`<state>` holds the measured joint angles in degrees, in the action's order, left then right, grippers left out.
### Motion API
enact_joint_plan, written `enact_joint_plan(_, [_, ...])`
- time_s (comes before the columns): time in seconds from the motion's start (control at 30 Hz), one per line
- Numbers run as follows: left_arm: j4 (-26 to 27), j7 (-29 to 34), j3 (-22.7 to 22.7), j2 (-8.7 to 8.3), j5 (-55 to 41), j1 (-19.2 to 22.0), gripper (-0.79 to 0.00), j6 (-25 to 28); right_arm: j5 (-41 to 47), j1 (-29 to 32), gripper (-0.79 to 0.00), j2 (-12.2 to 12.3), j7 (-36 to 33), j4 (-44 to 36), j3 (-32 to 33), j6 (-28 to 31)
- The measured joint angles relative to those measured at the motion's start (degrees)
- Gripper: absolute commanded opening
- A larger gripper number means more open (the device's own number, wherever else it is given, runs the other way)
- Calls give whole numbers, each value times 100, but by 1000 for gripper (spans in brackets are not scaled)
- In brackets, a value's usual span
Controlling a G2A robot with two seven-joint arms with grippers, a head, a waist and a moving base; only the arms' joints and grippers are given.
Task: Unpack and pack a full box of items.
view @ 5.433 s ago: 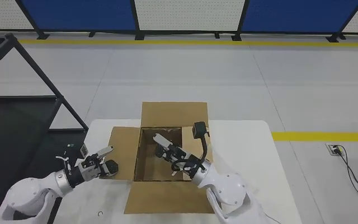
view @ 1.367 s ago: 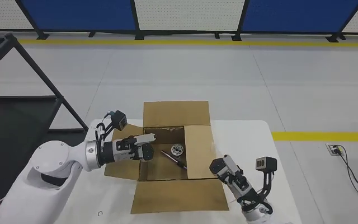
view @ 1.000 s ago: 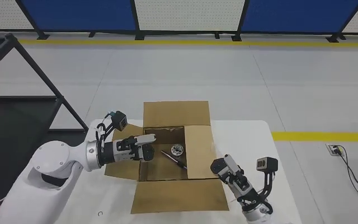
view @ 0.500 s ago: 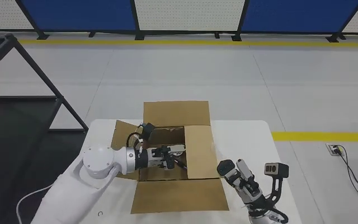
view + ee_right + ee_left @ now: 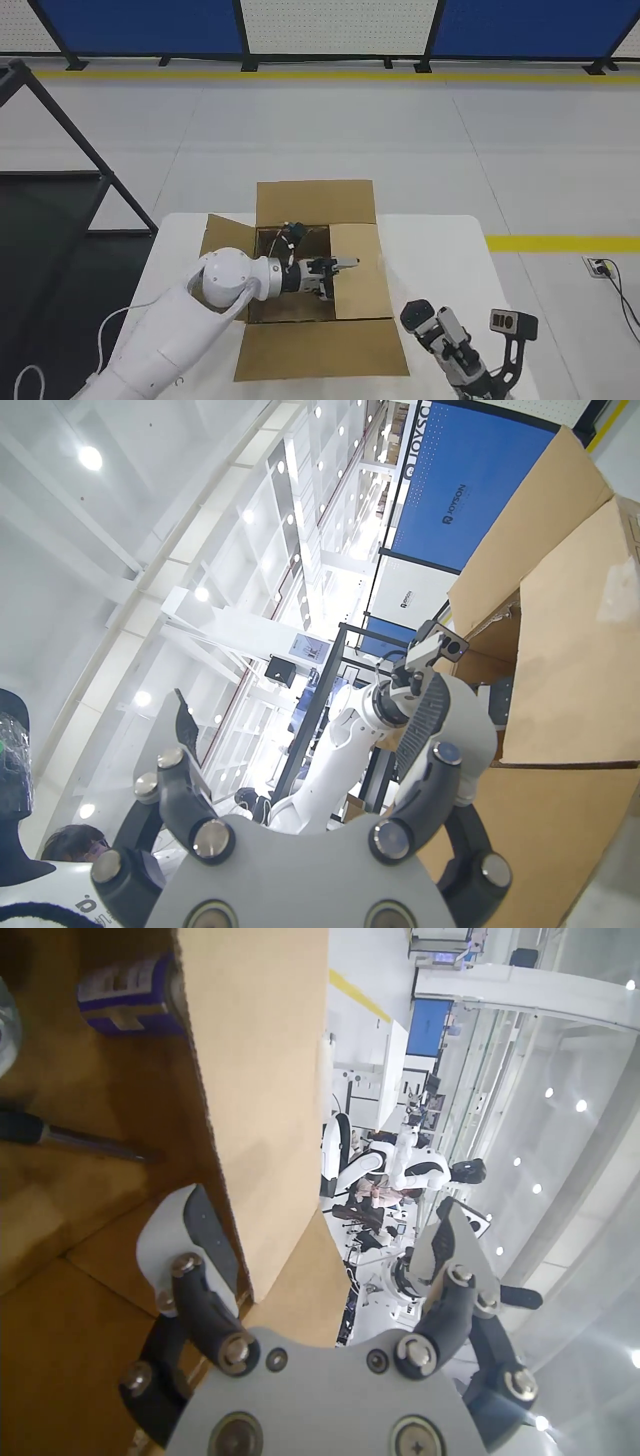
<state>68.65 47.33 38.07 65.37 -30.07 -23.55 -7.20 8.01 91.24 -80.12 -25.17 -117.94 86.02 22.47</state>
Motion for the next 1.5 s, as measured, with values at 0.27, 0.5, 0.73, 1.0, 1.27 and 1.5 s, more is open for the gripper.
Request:
enact_joint_plan(0.27, [74,-53,73,137,44,143,0,181,-356,21,0,46,-192,-20,-200,45])
enact_joint_plan(0.5, [390,-124,211,207,84,237,0,154,-809,-96,0,70,-167,-38,-462,-47])
enact_joint_plan(0.73, [362,-216,55,406,163,524,0,12,-1311,-19,0,78,200,-260,-706,182])
enact_joint_plan(1.0, [-192,-172,-354,811,20,994,0,78,-1963,348,0,107,582,-668,-776,111])
enact_joint_plan(1.27, [-867,-90,-656,1251,-231,1324,0,397,-2510,80,0,51,1439,-681,-1032,-1195])
enact_joint_plan(1.5, [-1282,79,-725,1495,-298,1430,0,652,-2851,-276,0,-5,1963,-726,-1373,-1979])
